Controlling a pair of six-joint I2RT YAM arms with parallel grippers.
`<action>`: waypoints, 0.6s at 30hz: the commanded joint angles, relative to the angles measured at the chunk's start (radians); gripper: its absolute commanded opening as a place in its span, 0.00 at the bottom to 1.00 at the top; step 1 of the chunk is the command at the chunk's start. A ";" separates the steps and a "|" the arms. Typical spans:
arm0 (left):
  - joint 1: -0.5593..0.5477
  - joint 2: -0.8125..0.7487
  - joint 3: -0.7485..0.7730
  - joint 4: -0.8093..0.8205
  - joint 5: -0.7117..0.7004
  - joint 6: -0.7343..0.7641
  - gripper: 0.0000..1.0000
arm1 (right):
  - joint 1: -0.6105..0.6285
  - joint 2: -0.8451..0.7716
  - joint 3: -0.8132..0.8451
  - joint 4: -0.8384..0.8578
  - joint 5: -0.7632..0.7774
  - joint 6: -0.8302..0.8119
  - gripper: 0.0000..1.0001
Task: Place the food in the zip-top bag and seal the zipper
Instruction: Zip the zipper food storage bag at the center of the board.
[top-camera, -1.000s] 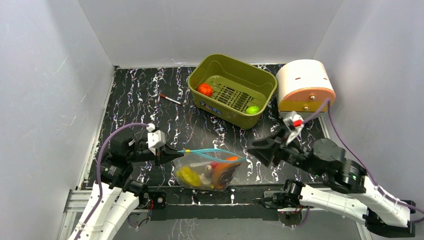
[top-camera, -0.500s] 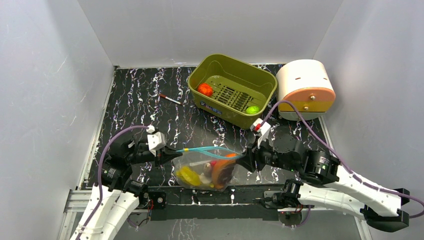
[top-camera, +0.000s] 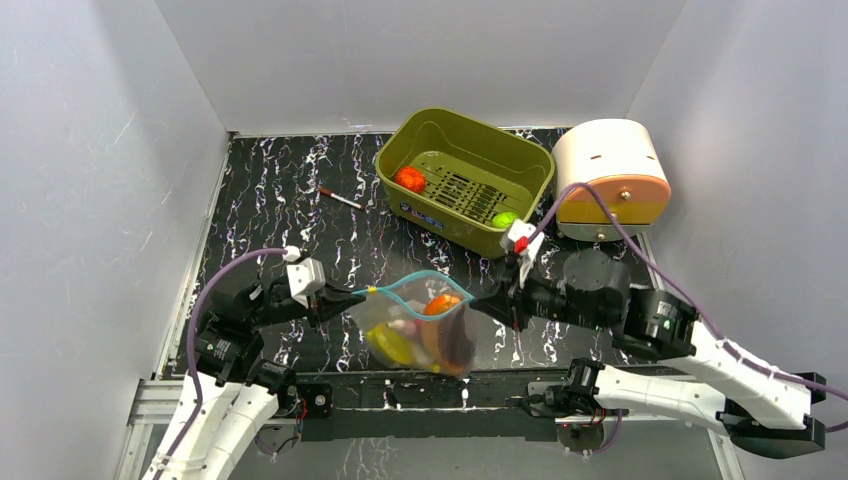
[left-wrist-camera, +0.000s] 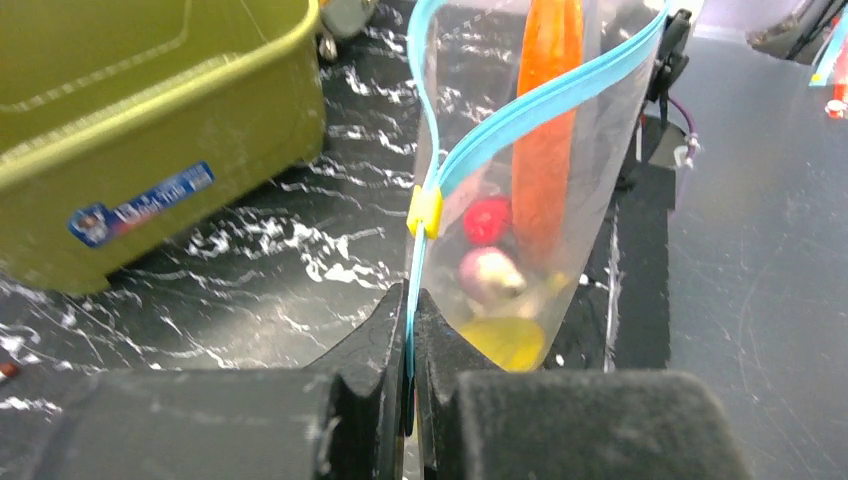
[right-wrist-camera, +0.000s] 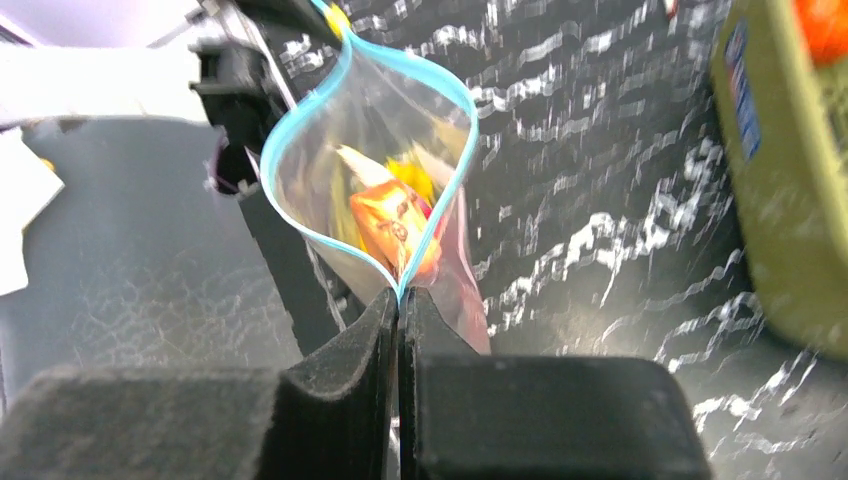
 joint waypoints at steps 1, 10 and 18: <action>0.002 0.013 -0.025 0.374 0.032 -0.224 0.00 | 0.005 0.117 0.284 0.024 -0.054 -0.134 0.00; 0.001 -0.008 -0.100 0.391 0.006 -0.215 0.00 | 0.005 0.151 0.264 0.085 0.003 -0.158 0.00; 0.002 -0.031 -0.140 0.374 -0.013 -0.209 0.00 | 0.005 0.180 0.160 0.195 0.002 -0.196 0.00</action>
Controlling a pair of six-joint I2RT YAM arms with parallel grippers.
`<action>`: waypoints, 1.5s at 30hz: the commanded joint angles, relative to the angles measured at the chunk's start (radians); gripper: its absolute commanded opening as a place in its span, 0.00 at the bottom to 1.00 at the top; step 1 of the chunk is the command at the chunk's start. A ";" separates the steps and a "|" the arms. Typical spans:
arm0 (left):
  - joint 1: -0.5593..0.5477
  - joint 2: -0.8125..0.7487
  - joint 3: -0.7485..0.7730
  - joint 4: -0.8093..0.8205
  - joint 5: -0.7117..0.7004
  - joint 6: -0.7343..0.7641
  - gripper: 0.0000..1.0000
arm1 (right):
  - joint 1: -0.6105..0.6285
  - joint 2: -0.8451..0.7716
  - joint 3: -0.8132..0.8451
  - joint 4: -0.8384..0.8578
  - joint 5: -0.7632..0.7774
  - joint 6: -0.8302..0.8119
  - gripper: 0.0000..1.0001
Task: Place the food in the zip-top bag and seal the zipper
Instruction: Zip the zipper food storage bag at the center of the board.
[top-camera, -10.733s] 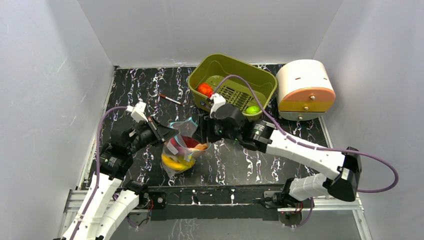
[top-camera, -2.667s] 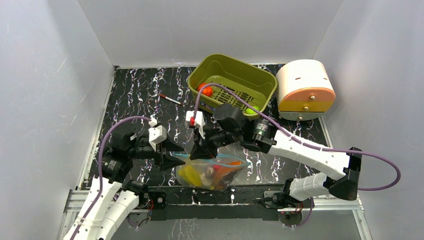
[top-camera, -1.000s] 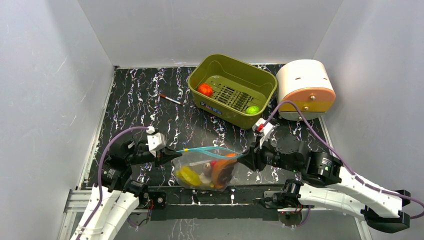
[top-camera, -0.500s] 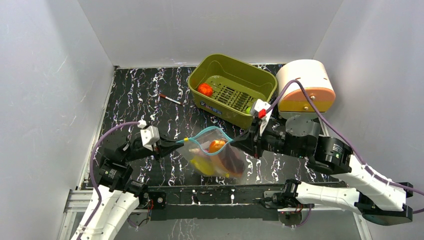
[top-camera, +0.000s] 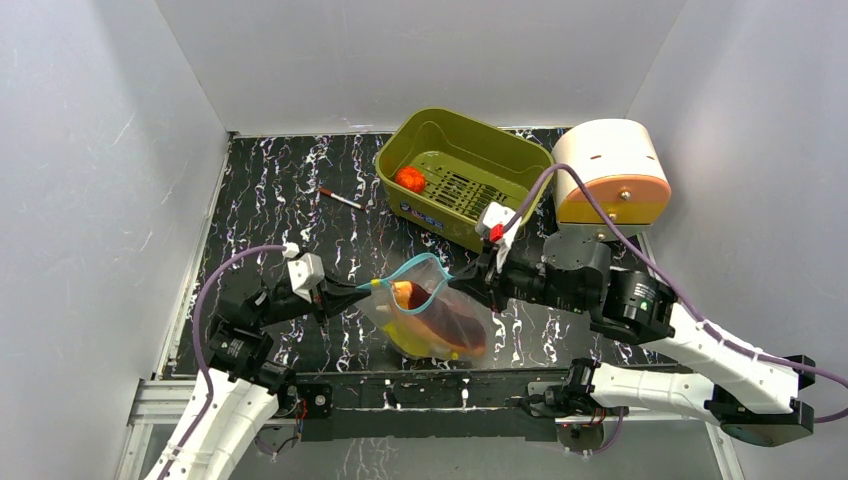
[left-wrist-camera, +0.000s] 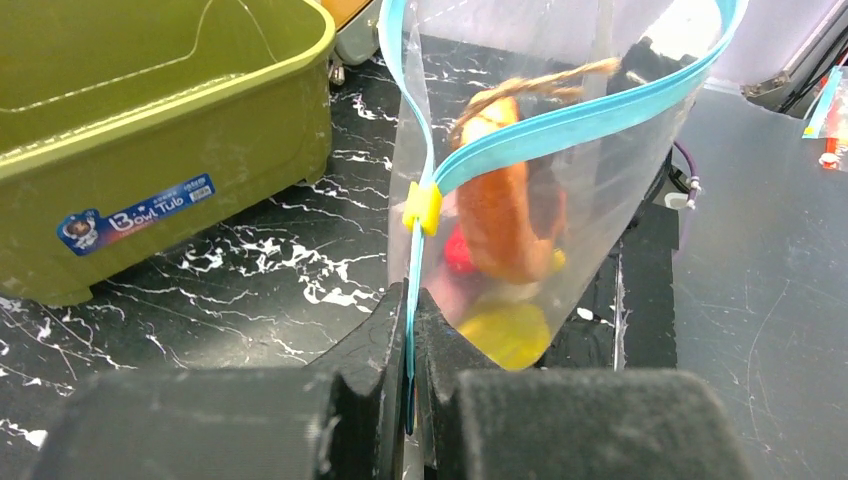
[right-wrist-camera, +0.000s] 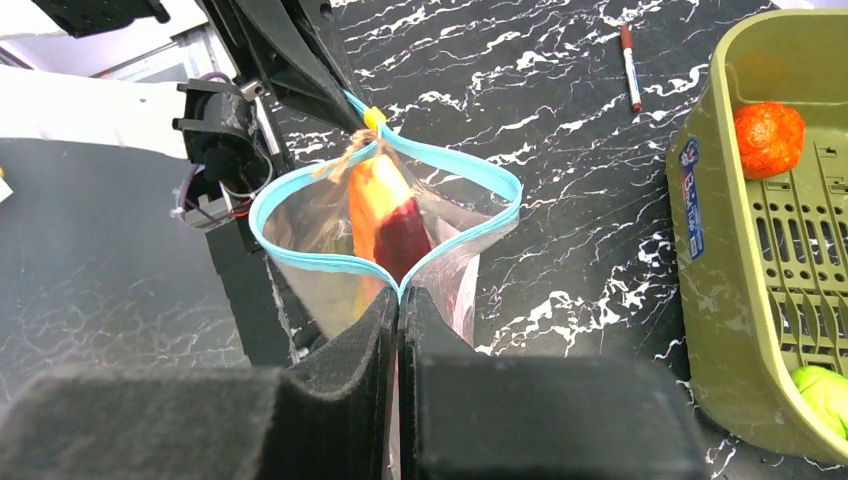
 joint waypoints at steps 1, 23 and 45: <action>0.001 -0.029 0.008 0.031 -0.005 0.002 0.00 | 0.005 -0.026 -0.096 0.139 0.057 -0.031 0.00; 0.002 -0.013 0.084 0.041 -0.030 -0.078 0.00 | 0.005 -0.140 -0.223 0.282 0.257 -0.027 0.00; 0.002 -0.041 0.005 0.041 0.144 -0.028 0.00 | 0.004 -0.181 -0.290 0.207 0.074 -0.137 0.49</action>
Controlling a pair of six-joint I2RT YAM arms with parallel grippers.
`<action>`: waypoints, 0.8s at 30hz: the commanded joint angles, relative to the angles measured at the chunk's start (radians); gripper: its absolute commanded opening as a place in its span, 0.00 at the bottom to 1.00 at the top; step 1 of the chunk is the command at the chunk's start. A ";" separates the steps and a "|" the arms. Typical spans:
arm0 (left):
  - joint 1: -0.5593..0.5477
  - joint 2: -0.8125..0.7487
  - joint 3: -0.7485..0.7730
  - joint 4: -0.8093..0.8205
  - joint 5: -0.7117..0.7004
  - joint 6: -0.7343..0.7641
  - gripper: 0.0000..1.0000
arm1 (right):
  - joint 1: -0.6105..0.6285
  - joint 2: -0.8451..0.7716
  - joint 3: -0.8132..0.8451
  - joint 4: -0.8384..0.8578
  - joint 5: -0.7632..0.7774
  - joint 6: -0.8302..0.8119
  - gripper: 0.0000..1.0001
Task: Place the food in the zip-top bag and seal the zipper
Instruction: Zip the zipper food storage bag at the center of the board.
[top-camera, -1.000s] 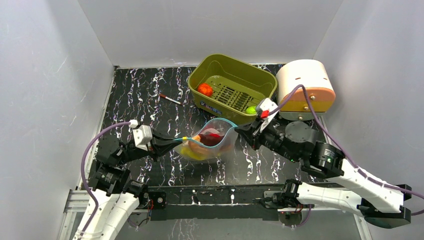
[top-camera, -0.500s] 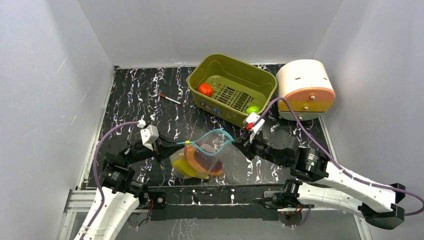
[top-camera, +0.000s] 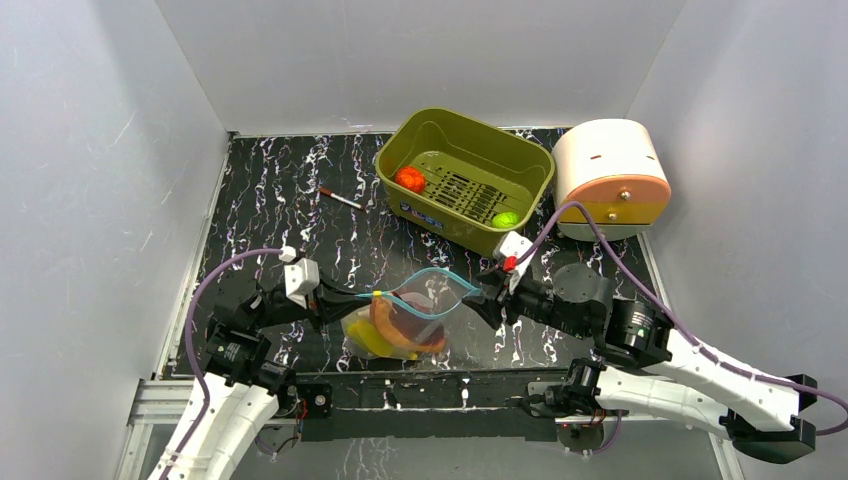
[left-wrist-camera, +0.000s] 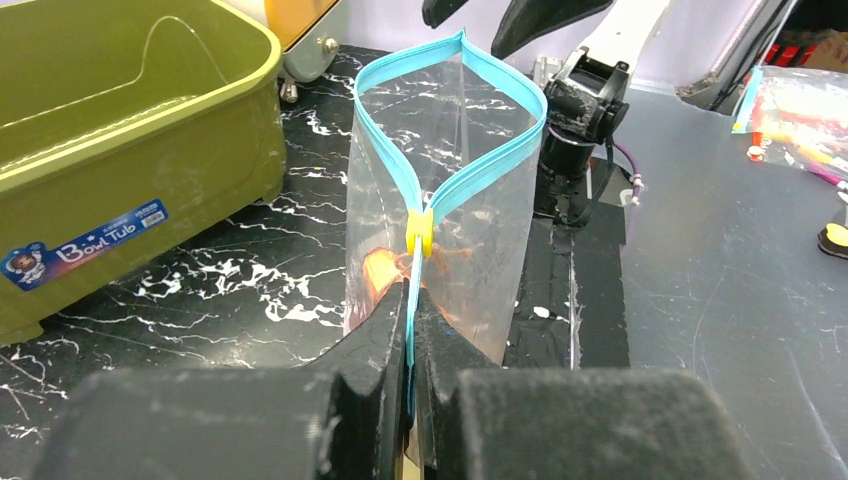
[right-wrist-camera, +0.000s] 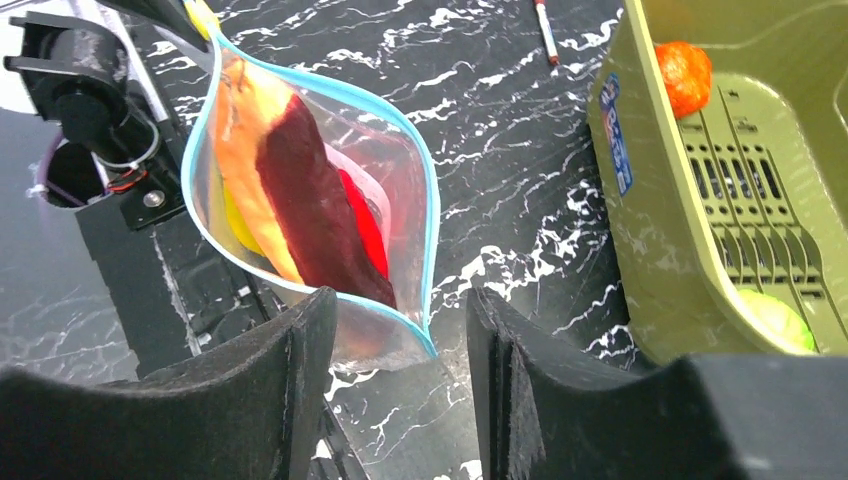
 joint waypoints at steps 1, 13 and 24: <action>0.002 -0.014 -0.001 0.037 0.064 0.022 0.00 | 0.004 0.063 0.093 0.058 -0.127 -0.083 0.49; 0.002 -0.007 0.038 -0.009 0.055 0.053 0.00 | 0.004 0.441 0.318 0.160 -0.390 -0.244 0.56; 0.002 -0.007 0.062 -0.031 0.057 0.057 0.00 | 0.004 0.568 0.415 0.248 -0.517 -0.281 0.56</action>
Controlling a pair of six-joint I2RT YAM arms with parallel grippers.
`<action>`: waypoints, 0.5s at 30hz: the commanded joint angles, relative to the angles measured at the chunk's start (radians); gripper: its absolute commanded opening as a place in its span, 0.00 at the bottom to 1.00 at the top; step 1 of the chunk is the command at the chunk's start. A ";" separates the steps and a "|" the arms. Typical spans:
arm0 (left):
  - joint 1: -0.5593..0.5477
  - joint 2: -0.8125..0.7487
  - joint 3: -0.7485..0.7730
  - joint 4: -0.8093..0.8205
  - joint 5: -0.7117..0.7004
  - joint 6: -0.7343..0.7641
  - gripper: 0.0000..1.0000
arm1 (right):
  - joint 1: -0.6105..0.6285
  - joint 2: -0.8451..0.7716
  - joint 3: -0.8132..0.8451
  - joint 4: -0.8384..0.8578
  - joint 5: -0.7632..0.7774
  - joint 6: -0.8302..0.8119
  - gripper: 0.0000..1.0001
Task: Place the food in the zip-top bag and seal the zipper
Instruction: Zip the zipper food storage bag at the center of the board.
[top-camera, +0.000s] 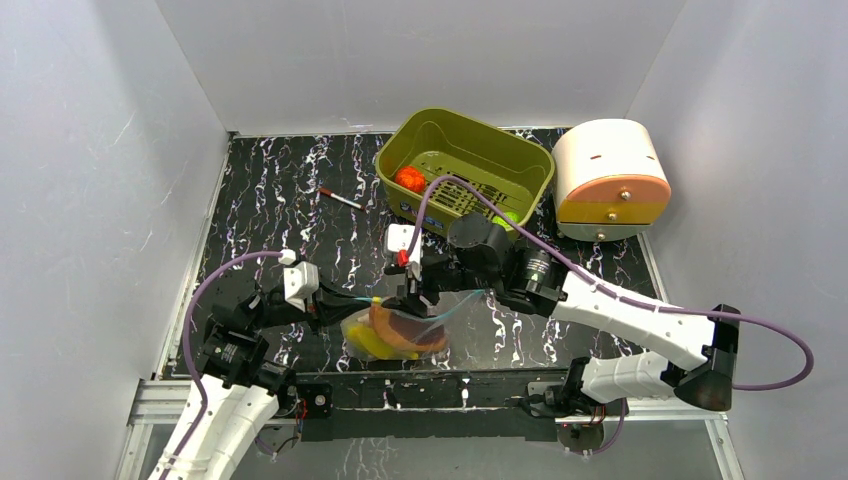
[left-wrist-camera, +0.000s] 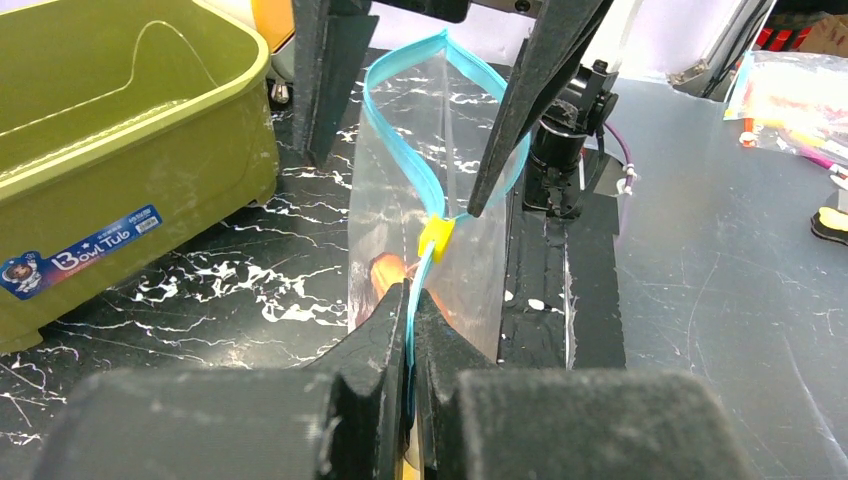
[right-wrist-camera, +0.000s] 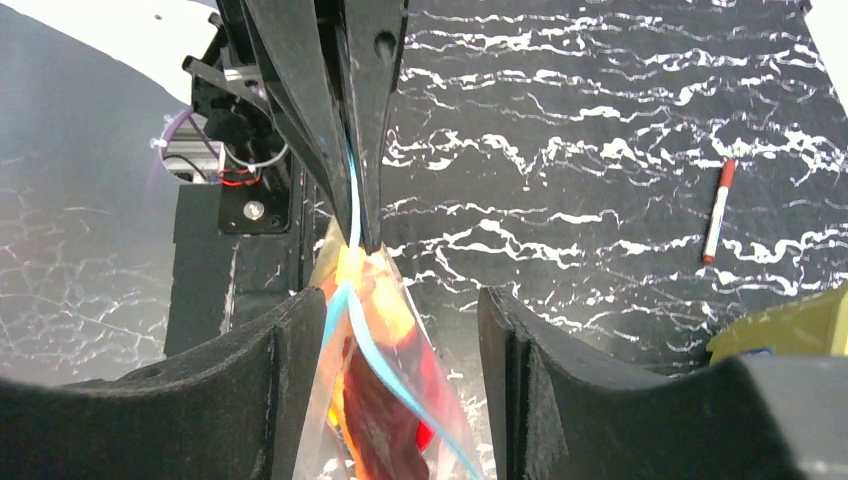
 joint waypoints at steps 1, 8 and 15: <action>0.002 -0.002 0.042 0.014 0.023 0.022 0.00 | 0.004 0.005 0.081 0.088 -0.061 -0.022 0.57; 0.002 0.005 0.043 0.013 0.031 0.024 0.00 | 0.007 0.030 0.101 0.050 -0.126 -0.019 0.47; 0.002 0.001 0.043 0.025 0.027 0.014 0.00 | 0.028 0.047 0.067 0.091 -0.103 0.004 0.39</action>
